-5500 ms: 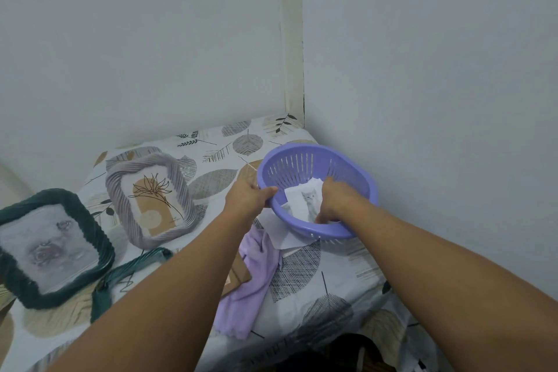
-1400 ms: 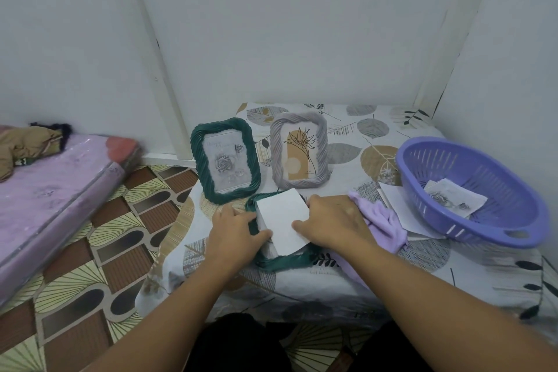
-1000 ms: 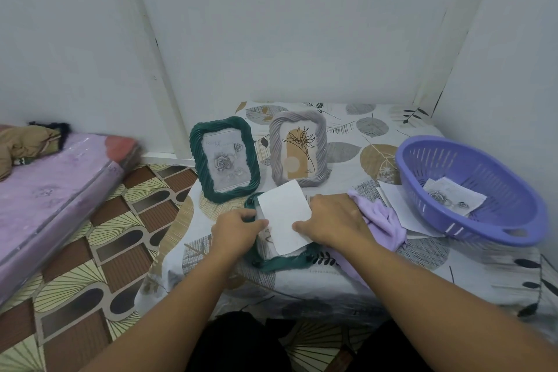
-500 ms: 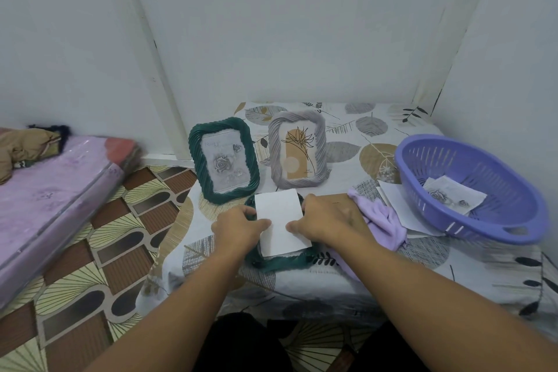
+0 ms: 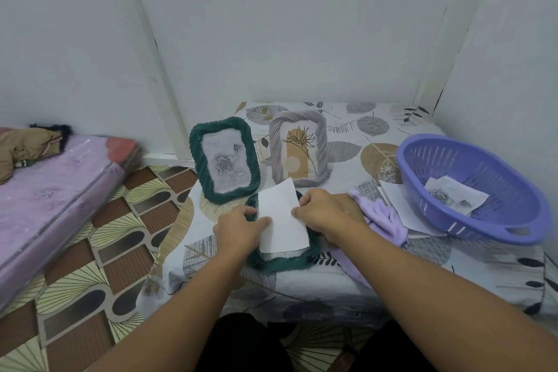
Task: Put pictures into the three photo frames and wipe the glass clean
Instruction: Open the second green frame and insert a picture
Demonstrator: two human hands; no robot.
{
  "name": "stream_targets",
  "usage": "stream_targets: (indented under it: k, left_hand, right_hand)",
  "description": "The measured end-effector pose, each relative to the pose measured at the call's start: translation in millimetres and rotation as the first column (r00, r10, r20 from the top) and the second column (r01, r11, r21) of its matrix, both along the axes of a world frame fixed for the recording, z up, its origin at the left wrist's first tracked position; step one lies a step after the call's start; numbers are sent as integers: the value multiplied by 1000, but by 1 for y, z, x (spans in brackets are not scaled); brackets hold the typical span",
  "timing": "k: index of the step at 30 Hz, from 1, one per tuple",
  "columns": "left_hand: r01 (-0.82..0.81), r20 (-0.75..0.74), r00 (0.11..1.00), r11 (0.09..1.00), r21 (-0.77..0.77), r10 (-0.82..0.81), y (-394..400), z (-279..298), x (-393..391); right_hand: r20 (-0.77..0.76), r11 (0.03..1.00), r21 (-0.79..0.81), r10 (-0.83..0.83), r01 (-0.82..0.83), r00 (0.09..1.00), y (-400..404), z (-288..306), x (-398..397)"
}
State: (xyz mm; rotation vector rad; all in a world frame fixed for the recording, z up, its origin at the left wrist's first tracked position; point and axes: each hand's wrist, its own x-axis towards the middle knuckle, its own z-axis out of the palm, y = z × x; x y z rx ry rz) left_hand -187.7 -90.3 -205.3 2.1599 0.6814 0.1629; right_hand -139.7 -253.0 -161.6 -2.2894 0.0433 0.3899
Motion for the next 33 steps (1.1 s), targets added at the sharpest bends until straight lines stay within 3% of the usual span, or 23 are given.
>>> stream_targets:
  k: [6,10,13,16,19,25,28,33]
  left_hand:
    - [-38,12,999,966,-255,42,3,-2,6]
    - [-13,39,999,912,-409,32,5,5,6]
    - [-25,72,996,899,-436,62,7,12,6]
    - [-29,77,995,929,-368,62,12,14,6]
    - [14,57,998,971,-240,-1,16,13,5]
    - [125,4,992,986,112,-127,20,11,6]
    - [146,1,989,967,209,-149,17,12,7]
    - [165,-10,986,943,290,-169,15,9,6]
  right_hand:
    - [-53,954,297,-7,23,999,-2,16,-1]
    - [-118,923,378,-24,67,993,-5,19,-3]
    - [-95,940,337,-25,56,995,-12,20,-9]
    - [56,996,-9,90,-89,994,-17,20,-15]
    - [121,955,-269,165,-128,979,-15,15,-14]
    - [137,935,-322,200,-148,970,-9,6,-9]
    - [151,935,-322,206,-149,967,-5,1,-6]
    - [207,867,-469,291,-166,934,-8,6,-11]
